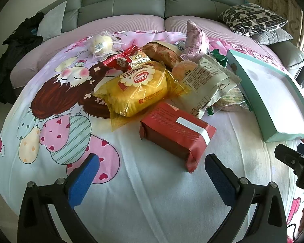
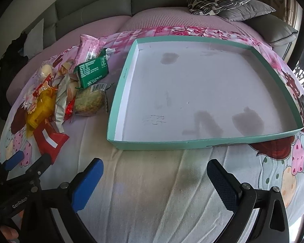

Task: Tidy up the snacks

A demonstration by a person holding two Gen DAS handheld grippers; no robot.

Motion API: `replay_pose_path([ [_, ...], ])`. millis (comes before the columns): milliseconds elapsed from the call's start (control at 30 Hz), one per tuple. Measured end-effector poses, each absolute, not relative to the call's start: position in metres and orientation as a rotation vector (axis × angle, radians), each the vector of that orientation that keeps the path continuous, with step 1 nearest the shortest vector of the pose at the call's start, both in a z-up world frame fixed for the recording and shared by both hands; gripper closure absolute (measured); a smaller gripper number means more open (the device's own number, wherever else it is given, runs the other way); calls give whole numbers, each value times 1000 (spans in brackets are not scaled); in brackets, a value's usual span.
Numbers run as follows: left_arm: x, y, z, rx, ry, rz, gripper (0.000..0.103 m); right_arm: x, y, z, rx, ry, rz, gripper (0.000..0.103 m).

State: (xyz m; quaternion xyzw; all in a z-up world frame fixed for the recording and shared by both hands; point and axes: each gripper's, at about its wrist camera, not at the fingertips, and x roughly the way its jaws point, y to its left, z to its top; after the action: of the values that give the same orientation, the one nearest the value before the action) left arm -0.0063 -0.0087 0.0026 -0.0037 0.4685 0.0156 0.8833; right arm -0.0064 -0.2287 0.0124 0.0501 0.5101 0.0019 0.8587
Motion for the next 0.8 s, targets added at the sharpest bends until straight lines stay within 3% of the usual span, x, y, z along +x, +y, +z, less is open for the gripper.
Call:
replay_pose_path([
  [800,-7,-10,2,-8,976,34,0,-7,-228,15,105,1071,0,0],
])
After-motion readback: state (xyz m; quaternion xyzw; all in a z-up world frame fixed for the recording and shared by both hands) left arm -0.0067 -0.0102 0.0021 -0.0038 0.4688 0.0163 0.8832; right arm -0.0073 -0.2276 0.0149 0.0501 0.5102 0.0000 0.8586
